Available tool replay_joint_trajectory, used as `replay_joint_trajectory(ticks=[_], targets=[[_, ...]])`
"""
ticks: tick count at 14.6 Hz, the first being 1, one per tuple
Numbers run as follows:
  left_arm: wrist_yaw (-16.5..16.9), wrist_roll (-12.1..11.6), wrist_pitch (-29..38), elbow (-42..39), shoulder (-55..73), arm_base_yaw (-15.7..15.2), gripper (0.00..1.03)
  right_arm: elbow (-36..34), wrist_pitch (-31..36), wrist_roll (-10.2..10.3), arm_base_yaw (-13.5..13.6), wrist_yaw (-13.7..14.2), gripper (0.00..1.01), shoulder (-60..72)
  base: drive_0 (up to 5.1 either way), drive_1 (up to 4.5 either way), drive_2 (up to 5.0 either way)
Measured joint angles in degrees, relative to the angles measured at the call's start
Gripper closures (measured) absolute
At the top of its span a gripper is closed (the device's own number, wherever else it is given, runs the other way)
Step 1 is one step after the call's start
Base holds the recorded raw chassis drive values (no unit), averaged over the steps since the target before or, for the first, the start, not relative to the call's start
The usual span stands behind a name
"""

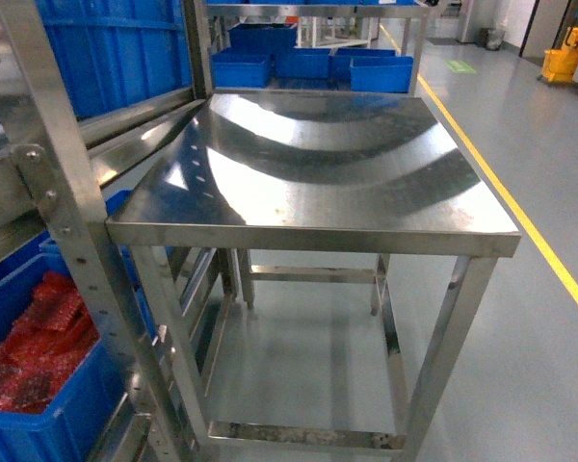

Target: Pick blue part to blue bin on bottom shelf

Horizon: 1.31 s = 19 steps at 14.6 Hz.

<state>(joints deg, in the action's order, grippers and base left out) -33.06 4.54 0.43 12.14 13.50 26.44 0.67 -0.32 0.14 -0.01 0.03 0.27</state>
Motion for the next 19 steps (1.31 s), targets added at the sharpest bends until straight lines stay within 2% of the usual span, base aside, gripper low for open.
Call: replay_joint_trajectory(ticks=[19], targets=[[-0.2, 0.0, 0.0, 0.0, 0.0, 0.0, 0.59, 0.0, 0.0, 0.0, 0.0, 0.0, 0.03, 0.0, -5.0, 2.5, 2.5]])
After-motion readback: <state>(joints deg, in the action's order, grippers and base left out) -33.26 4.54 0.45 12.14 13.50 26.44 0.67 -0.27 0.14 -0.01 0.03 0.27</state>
